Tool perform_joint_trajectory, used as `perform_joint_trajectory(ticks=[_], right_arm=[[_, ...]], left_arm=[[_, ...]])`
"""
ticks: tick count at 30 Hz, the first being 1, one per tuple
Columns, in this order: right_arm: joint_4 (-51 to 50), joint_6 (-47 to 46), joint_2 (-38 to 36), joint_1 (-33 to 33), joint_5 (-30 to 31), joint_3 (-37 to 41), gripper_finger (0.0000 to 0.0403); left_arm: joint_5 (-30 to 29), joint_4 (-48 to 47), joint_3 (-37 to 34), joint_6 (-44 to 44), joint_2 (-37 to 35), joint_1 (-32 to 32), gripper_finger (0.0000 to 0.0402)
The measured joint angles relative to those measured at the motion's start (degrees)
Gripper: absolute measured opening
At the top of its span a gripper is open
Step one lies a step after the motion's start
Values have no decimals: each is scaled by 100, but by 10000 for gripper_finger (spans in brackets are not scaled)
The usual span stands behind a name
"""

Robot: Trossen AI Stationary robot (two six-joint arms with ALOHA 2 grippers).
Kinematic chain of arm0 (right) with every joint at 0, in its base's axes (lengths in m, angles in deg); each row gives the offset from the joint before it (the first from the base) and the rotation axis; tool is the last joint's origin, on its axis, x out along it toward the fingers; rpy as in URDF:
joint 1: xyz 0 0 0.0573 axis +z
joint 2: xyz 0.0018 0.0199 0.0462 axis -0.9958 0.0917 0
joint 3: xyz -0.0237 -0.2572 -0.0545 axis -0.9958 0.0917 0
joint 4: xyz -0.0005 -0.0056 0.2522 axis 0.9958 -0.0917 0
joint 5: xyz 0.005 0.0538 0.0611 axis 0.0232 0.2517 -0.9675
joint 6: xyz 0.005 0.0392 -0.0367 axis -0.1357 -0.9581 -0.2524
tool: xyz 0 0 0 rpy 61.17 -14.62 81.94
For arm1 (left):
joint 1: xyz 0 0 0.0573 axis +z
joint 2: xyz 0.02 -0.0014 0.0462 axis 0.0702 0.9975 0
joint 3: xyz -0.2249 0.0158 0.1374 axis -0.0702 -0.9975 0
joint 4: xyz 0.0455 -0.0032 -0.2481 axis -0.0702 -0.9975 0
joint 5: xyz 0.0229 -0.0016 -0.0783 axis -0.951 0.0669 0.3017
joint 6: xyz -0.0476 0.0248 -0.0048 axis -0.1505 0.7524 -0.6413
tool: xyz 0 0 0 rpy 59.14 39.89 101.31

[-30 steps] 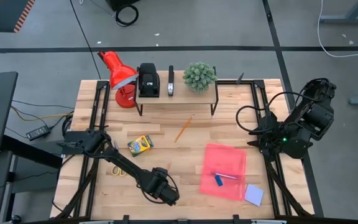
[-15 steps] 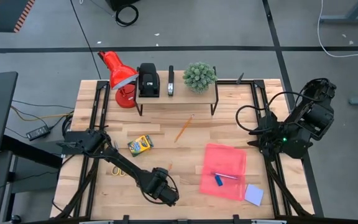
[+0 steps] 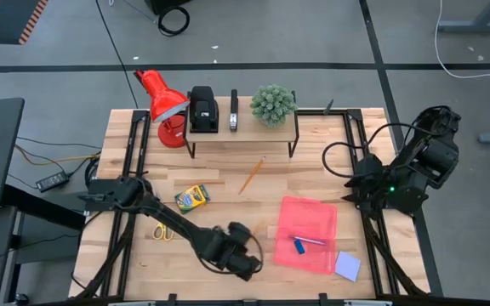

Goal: Pack school essentials
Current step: Put the bottom orange pencil into the pink supply box

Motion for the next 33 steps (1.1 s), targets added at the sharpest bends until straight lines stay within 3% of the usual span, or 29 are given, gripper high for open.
perform_joint_trajectory(ticks=[8,16,24,33], right_arm=[[0,-98,-360,2,-414,0,206],[-5,-786,-546,7,-1729,0,206],[-20,-1183,-535,7,-2031,0,206],[-20,-1338,-535,7,-2060,0,206]], left_arm=[[-66,1034,305,2714,-13,494,10],[794,2419,316,4579,-8,1279,20],[1532,2926,316,5411,-8,1757,21],[1986,3263,322,5532,280,1750,22]])
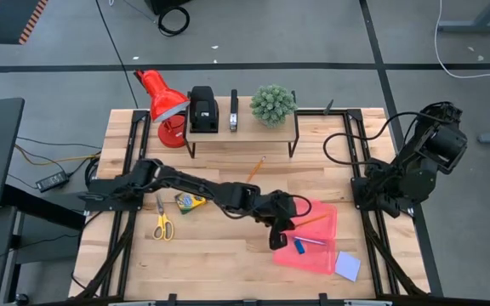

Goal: Pack school essentials
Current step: Put the bottom orange pencil into the pink supply box, then put the orange pencil into the pink supply box

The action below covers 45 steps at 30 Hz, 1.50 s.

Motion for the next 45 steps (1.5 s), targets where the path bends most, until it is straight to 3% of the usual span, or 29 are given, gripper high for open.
perform_joint_trajectory(ticks=[20,45], right_arm=[[2,3,1,0,0,0,206],[9,-6,4,0,70,0,206]], left_arm=[[291,293,-4,-469,566,-263,41],[343,340,-4,-432,587,-460,63]])
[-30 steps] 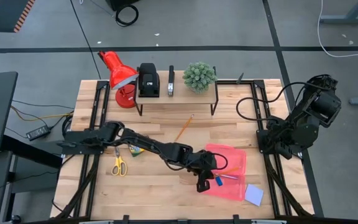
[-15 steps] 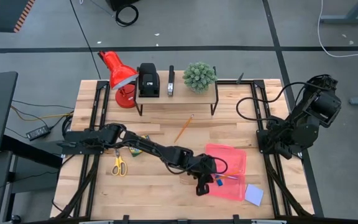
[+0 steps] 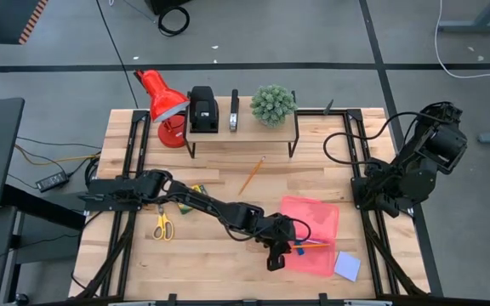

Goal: Pack school essentials
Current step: Put the orange pencil into the pink supply box

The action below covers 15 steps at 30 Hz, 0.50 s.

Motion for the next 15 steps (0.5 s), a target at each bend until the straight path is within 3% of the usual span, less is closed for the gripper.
perform_joint_trajectory(ticks=[8,15], right_arm=[[2,22,0,2,0,0,206],[2,110,33,0,2,0,206]], left_arm=[[-7,-167,0,-9,0,-21,87],[-81,-1333,-2,-289,-272,171,92]])
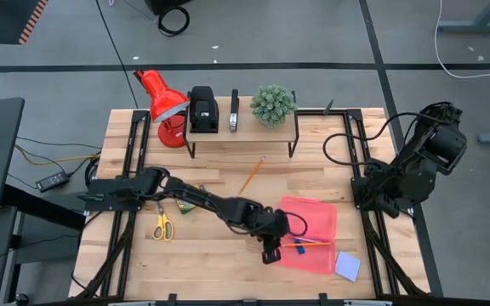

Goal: Pack school essentials
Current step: Put the orange pencil into the pink supply box

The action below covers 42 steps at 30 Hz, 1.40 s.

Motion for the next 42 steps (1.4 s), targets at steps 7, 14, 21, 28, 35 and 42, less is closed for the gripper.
perform_joint_trajectory(ticks=[7,14,21,28,35,42], right_arm=[[0,255,105,1,337,0,206],[2,202,199,0,795,1,206],[4,127,237,0,844,2,206],[4,-53,235,0,844,2,206],[4,-263,235,0,747,2,206],[1,-275,235,0,566,2,206]], left_arm=[[-238,-1472,0,272,-422,349,90],[-983,-2144,2,-1125,-496,1123,139],[-1361,-2129,2,-1522,-496,1670,223],[-1567,-2103,0,-1311,-272,2004,254],[-1542,-2122,-2,-1293,59,2065,241],[-1561,-2353,-4,-1306,188,2176,226]])
